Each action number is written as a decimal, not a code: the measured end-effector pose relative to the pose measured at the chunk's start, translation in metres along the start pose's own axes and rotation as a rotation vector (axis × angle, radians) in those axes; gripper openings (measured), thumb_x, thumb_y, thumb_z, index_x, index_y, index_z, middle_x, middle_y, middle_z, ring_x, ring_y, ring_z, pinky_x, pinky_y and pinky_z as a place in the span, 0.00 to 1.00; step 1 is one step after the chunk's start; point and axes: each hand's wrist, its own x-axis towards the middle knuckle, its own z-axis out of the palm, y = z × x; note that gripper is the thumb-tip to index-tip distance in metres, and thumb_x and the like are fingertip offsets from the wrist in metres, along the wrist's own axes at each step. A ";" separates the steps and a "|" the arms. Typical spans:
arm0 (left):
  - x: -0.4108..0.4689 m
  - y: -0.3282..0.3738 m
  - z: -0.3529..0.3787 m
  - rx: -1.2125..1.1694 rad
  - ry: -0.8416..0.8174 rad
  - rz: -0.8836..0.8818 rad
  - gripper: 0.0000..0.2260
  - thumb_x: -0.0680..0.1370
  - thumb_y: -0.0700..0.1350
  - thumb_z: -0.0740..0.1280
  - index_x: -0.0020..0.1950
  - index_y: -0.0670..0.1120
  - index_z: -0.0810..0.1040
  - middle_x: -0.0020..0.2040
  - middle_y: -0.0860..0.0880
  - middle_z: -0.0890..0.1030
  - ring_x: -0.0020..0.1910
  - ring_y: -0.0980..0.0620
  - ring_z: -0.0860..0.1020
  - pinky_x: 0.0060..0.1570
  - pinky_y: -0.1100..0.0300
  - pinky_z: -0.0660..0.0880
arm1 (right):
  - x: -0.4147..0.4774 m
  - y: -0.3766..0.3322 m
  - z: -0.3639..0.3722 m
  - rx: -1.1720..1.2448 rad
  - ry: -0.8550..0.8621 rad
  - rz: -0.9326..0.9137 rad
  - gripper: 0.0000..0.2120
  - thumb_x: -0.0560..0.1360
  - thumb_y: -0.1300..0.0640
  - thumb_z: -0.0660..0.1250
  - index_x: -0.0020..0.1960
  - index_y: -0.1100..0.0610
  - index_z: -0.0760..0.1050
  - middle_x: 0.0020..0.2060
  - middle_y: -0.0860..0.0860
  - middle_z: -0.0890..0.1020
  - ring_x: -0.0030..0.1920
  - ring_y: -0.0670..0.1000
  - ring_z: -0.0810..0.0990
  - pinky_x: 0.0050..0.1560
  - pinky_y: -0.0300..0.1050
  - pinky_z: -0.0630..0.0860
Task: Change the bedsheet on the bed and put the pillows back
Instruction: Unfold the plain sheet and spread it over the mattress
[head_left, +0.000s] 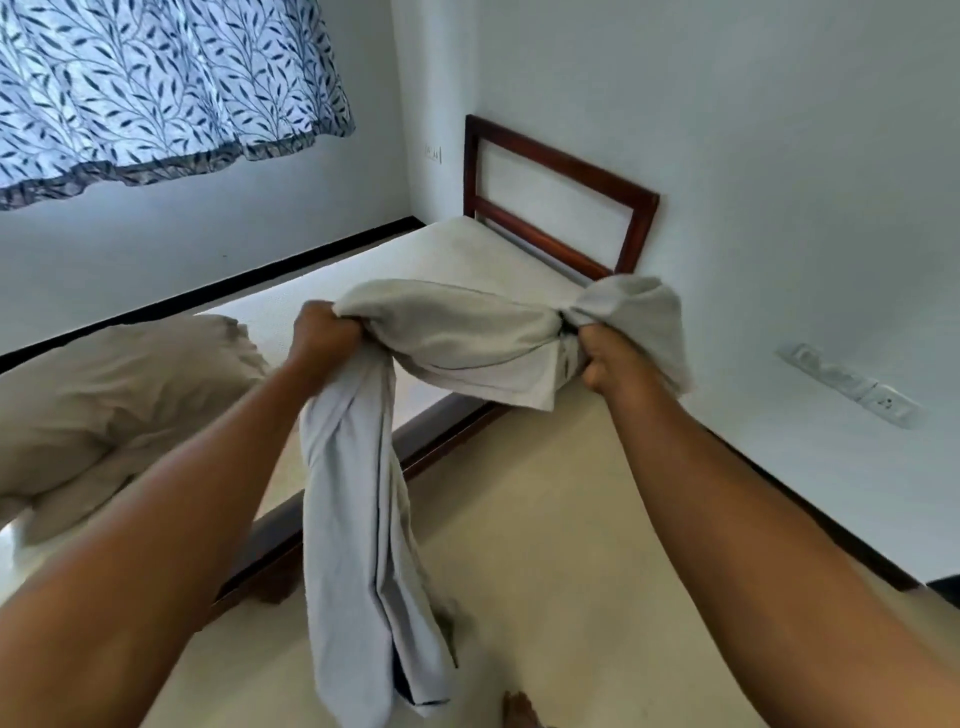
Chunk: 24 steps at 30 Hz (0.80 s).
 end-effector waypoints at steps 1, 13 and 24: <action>0.013 0.020 0.003 -0.004 0.030 0.017 0.07 0.71 0.40 0.66 0.38 0.37 0.79 0.35 0.44 0.77 0.37 0.52 0.73 0.38 0.52 0.71 | 0.012 -0.002 -0.004 -0.041 -0.018 0.058 0.18 0.85 0.49 0.60 0.68 0.59 0.75 0.58 0.51 0.80 0.57 0.54 0.78 0.60 0.50 0.76; 0.139 0.104 0.083 -0.014 0.161 -0.015 0.07 0.74 0.40 0.67 0.38 0.38 0.79 0.33 0.44 0.76 0.34 0.49 0.72 0.35 0.55 0.68 | 0.159 -0.049 0.020 -0.363 -0.166 0.203 0.15 0.81 0.50 0.67 0.61 0.59 0.78 0.51 0.58 0.82 0.51 0.57 0.81 0.50 0.53 0.83; 0.347 0.038 0.183 0.178 -0.001 -0.187 0.08 0.72 0.41 0.67 0.43 0.36 0.80 0.41 0.37 0.81 0.43 0.40 0.79 0.41 0.50 0.74 | 0.417 -0.105 0.056 -0.632 -0.120 0.222 0.15 0.78 0.50 0.64 0.60 0.57 0.79 0.54 0.60 0.84 0.54 0.61 0.83 0.51 0.60 0.84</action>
